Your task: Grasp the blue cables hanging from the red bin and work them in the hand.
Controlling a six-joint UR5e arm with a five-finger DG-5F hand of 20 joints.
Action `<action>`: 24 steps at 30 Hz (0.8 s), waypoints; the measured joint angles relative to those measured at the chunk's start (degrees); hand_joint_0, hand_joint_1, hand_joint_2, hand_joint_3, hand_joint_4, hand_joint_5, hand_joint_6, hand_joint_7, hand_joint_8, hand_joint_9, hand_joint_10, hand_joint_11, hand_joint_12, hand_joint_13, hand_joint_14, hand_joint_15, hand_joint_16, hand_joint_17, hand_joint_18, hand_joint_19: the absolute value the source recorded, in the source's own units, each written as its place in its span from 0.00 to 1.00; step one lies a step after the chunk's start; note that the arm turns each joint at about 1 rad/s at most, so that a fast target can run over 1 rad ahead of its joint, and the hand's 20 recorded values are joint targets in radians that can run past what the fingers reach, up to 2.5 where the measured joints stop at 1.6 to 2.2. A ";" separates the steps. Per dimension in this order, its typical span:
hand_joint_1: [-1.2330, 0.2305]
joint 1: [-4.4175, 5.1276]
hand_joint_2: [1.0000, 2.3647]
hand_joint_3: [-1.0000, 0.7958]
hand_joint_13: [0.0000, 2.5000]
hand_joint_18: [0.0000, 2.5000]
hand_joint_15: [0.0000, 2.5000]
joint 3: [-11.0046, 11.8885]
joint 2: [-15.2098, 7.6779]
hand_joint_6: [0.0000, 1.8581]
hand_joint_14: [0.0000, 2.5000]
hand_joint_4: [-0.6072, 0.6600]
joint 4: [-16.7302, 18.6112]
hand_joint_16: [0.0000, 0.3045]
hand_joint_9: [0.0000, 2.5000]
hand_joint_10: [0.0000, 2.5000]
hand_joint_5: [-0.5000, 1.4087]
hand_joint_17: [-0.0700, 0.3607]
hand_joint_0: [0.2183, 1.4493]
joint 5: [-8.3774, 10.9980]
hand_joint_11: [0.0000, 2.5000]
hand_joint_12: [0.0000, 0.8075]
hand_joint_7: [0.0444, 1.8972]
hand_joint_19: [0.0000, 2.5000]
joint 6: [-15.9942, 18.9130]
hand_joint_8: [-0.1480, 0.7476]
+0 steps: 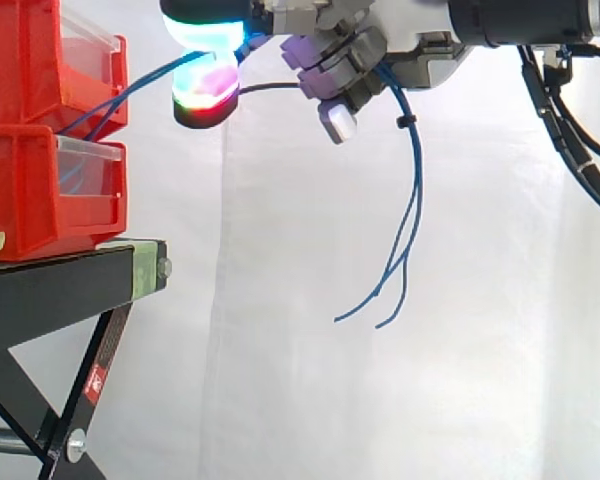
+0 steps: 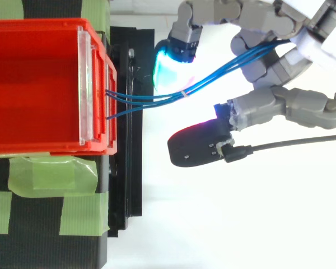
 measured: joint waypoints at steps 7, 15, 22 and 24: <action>0.39 -0.05 0.00 0.08 0.81 1.00 0.79 -0.01 0.00 0.18 1.00 0.73 0.41 0.78 0.71 1.00 0.45 0.58 0.51 2.76 1.00 0.88 0.68 0.26 -1.19 0.76; 0.38 0.05 0.01 0.17 0.81 1.00 0.79 -0.01 0.00 0.15 1.00 0.75 0.49 0.78 0.71 1.00 0.45 0.58 0.57 3.91 1.00 0.88 0.69 0.26 -2.08 0.76; 0.38 0.13 0.02 0.29 0.81 1.00 0.79 0.01 0.00 0.00 1.00 0.77 0.52 0.78 0.71 1.00 0.46 0.58 0.61 3.79 1.00 0.88 0.70 0.26 -2.07 0.76; 0.39 0.14 0.02 0.36 0.81 1.00 0.79 0.01 0.00 0.00 1.00 0.77 0.53 0.78 0.71 1.00 0.45 0.58 0.61 3.77 1.00 0.88 0.68 0.26 -2.05 0.76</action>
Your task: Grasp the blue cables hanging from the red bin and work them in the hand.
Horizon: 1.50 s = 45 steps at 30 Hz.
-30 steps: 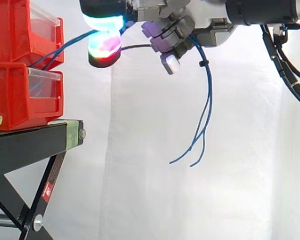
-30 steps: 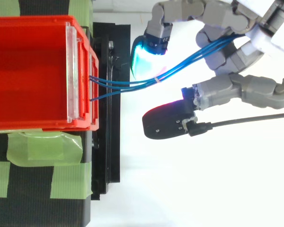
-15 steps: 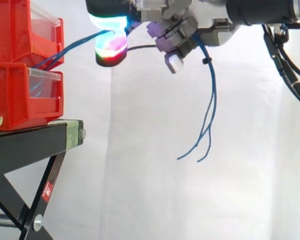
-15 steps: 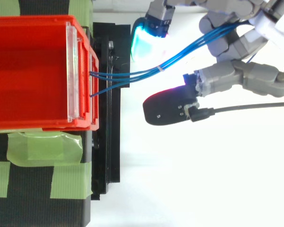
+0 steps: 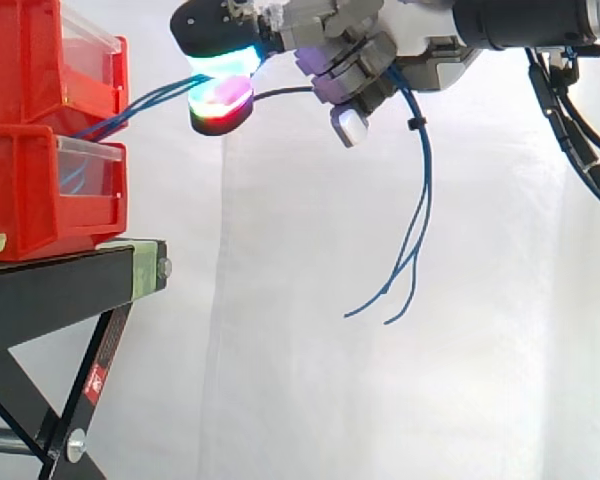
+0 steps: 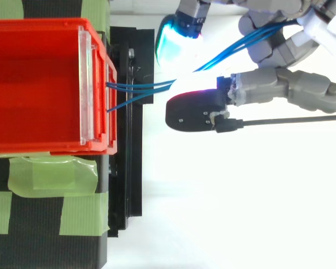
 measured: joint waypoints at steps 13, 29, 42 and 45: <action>0.41 0.09 0.02 0.30 0.81 1.00 0.79 -0.01 0.00 0.00 1.00 0.76 0.00 0.78 0.71 1.00 0.44 0.58 0.56 -0.06 1.00 0.88 0.67 0.26 0.01 0.76; 0.41 0.83 0.01 0.25 0.81 1.00 0.79 -0.05 0.00 0.00 1.00 0.78 -5.48 0.78 0.71 1.00 0.45 0.58 0.57 -1.07 1.00 0.88 0.67 0.26 5.59 0.76; 0.41 1.14 0.01 0.22 0.81 1.00 0.79 -0.01 0.00 0.00 1.00 0.78 -5.75 0.78 0.71 1.00 0.45 0.58 0.57 -1.77 1.00 0.88 0.68 0.26 9.03 0.76; 0.41 1.12 0.01 0.21 0.81 1.00 0.79 -0.03 0.00 0.00 1.00 0.78 -5.68 0.78 0.71 1.00 0.45 0.58 0.55 -1.75 1.00 0.88 0.67 0.26 8.32 0.76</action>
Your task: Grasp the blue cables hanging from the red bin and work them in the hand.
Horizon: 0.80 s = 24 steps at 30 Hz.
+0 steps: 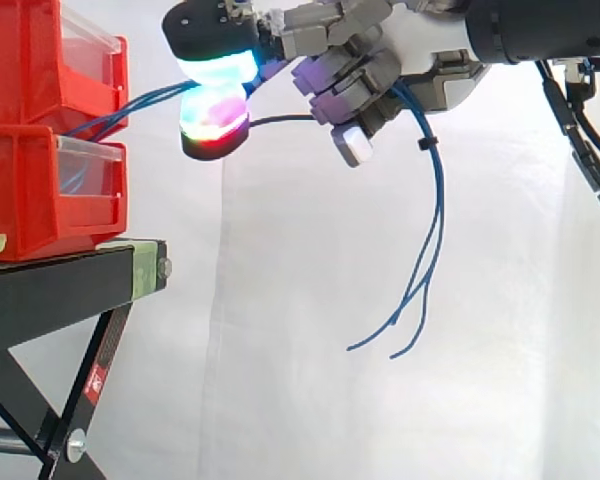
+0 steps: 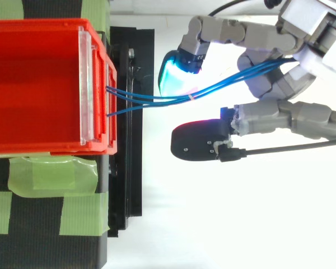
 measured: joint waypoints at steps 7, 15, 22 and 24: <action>0.40 -0.27 0.01 0.19 0.81 1.00 0.79 -0.01 0.00 0.00 1.00 0.78 1.17 0.78 0.71 1.00 0.45 0.58 0.55 0.41 1.00 0.88 0.68 0.26 -3.31 0.76; 0.40 -0.41 0.01 0.18 0.81 1.00 0.79 0.00 0.00 0.00 1.00 0.78 3.78 0.78 0.71 1.00 0.45 0.58 0.55 0.67 1.00 0.88 0.68 0.26 -6.00 0.76; 0.39 -0.41 0.01 0.19 0.81 1.00 0.79 0.01 0.00 0.00 1.00 0.78 4.97 0.78 0.71 1.00 0.45 0.58 0.55 0.77 1.00 0.88 0.67 0.26 -7.04 0.76; 0.39 -0.41 0.01 0.19 0.81 1.00 0.79 0.01 0.00 0.00 1.00 0.78 5.03 0.78 0.71 1.00 0.45 0.58 0.55 0.77 1.00 0.88 0.68 0.26 -7.11 0.76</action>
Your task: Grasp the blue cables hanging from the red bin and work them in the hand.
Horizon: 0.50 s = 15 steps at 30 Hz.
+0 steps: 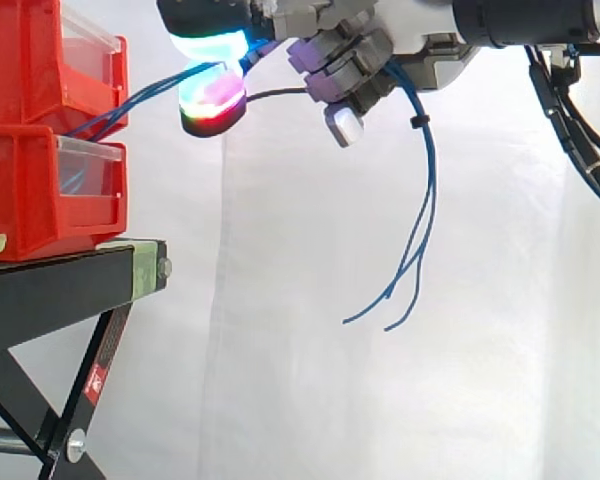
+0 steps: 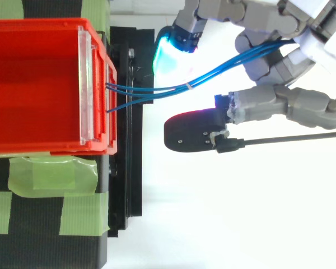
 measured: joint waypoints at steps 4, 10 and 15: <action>0.39 0.00 0.01 0.22 0.81 1.00 0.79 -0.01 0.00 0.00 1.00 0.78 0.03 0.78 0.71 1.00 0.46 0.58 0.57 0.04 1.00 0.88 0.68 0.26 -0.05 0.76; 0.42 0.13 0.02 0.41 0.81 1.00 0.79 0.00 0.00 0.00 1.00 0.77 0.01 0.78 0.71 1.00 0.46 0.58 0.60 0.38 1.00 0.88 0.68 0.26 0.07 0.76; 0.43 0.24 0.02 0.35 0.81 1.00 0.79 0.00 0.00 0.00 1.00 0.77 0.15 0.78 0.71 1.00 0.46 0.58 0.57 0.52 1.00 0.88 0.68 0.26 0.11 0.76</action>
